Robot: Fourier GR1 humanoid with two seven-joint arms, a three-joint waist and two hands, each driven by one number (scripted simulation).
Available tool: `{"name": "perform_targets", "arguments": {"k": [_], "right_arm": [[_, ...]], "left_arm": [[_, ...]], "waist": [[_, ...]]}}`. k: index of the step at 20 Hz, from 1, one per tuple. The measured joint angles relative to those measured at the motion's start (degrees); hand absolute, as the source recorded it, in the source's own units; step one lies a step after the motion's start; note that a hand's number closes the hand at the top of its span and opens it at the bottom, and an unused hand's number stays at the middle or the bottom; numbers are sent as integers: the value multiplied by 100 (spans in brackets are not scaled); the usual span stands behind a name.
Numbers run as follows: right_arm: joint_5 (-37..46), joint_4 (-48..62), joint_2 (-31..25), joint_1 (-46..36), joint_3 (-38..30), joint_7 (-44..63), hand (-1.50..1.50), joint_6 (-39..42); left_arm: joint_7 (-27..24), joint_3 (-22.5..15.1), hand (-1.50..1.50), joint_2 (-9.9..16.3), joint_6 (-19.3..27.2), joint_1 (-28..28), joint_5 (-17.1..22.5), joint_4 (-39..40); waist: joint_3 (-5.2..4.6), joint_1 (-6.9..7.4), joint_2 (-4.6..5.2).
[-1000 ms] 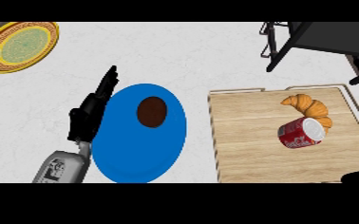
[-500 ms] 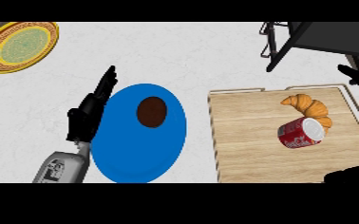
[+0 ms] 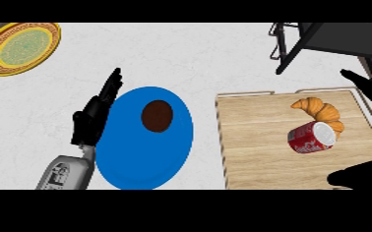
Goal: Pick the can from the tray and place it in the tiered shelf
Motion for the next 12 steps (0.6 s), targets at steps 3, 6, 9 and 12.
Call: {"name": "perform_targets", "arguments": {"k": [3, 6, 9, 12], "right_arm": [[143, 59, 77, -12, 113, 7, -150, 43], [279, 128, 130, 50, 162, -16, -150, 90], [470, 220, 253, 125, 179, -109, -150, 155], [662, 311, 360, 149, 199, -190, -150, 235]], "left_arm": [[37, -3, 0, -82, 50, -26, -80, 23], [110, 57, 0, -40, -39, -51, -68, -46], [106, 119, 0, -37, -103, -48, -77, -64], [82, 84, 0, -99, -107, 84, -148, -144]], "waist": [[0, 4, 0], [0, 4, 0], [0, 1, -1], [0, 5, -2]]}}
